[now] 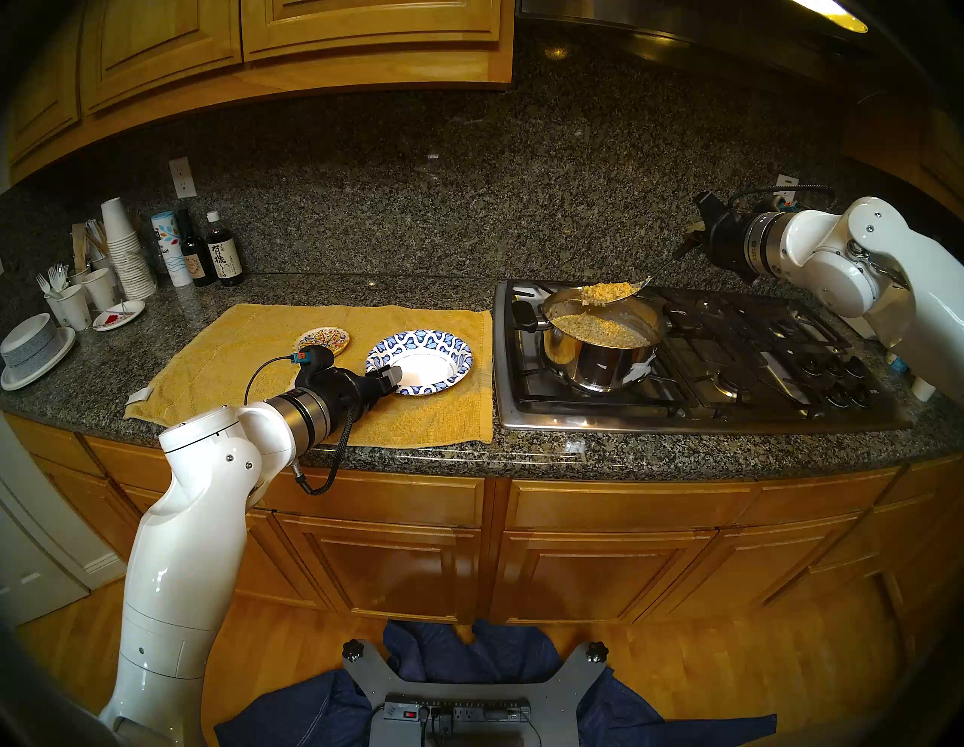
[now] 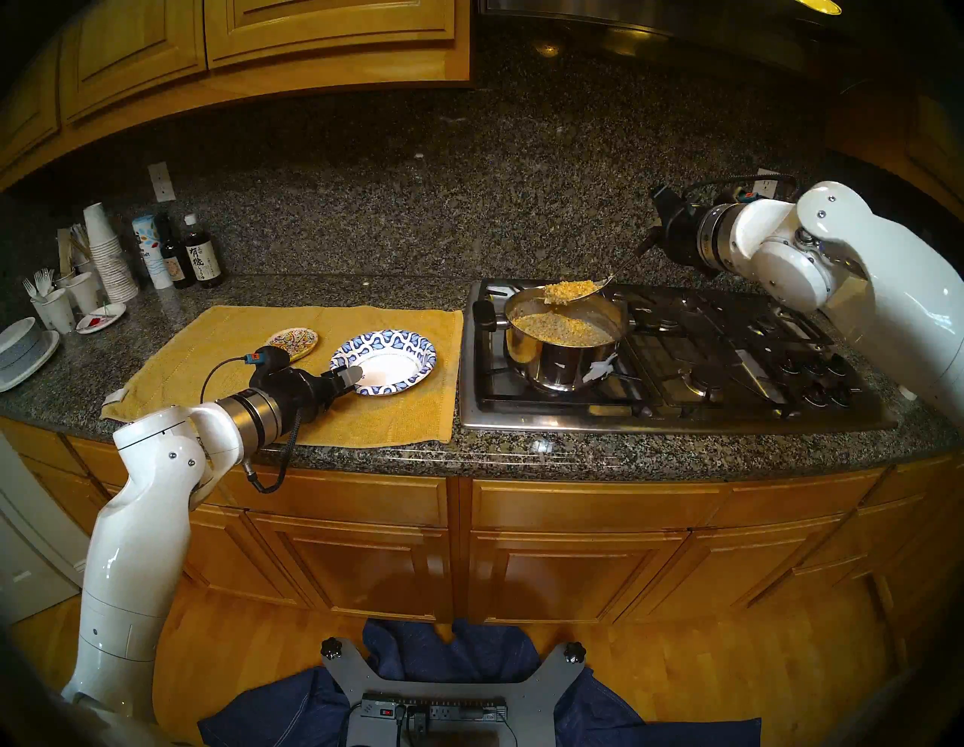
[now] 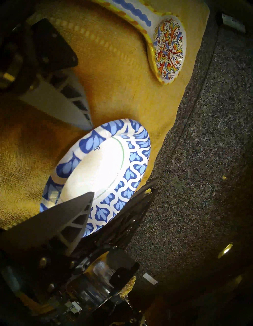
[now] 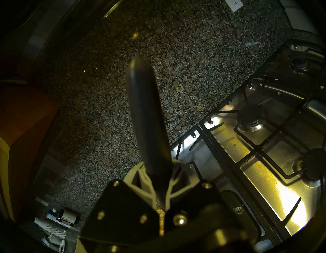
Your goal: Scoop oatmeal into bowl
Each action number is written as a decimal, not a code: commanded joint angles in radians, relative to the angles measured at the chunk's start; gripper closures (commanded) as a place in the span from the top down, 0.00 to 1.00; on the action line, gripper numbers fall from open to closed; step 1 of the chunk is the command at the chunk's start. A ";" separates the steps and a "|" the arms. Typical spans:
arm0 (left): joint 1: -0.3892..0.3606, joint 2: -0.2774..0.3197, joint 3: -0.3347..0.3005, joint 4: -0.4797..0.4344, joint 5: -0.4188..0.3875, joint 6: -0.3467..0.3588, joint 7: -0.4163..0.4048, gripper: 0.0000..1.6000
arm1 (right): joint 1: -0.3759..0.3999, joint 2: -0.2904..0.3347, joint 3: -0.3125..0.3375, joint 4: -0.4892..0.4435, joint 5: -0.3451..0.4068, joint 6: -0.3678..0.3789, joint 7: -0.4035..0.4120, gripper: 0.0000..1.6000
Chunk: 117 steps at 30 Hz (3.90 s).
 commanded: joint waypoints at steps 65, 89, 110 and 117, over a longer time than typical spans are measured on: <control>-0.070 0.002 0.025 0.054 0.070 -0.062 -0.036 0.09 | 0.041 -0.001 0.039 -0.003 -0.009 -0.008 0.017 0.00; -0.158 -0.051 -0.029 -0.038 -0.018 0.071 0.078 0.00 | 0.041 -0.001 0.039 -0.002 -0.008 -0.008 0.015 0.00; -0.330 -0.121 -0.082 -0.018 -0.164 0.189 0.230 0.00 | 0.040 -0.002 0.036 -0.002 -0.006 -0.007 0.011 0.00; -0.387 -0.123 -0.076 -0.008 -0.202 0.229 0.282 0.00 | 0.040 -0.002 0.036 -0.002 -0.006 -0.007 0.011 0.00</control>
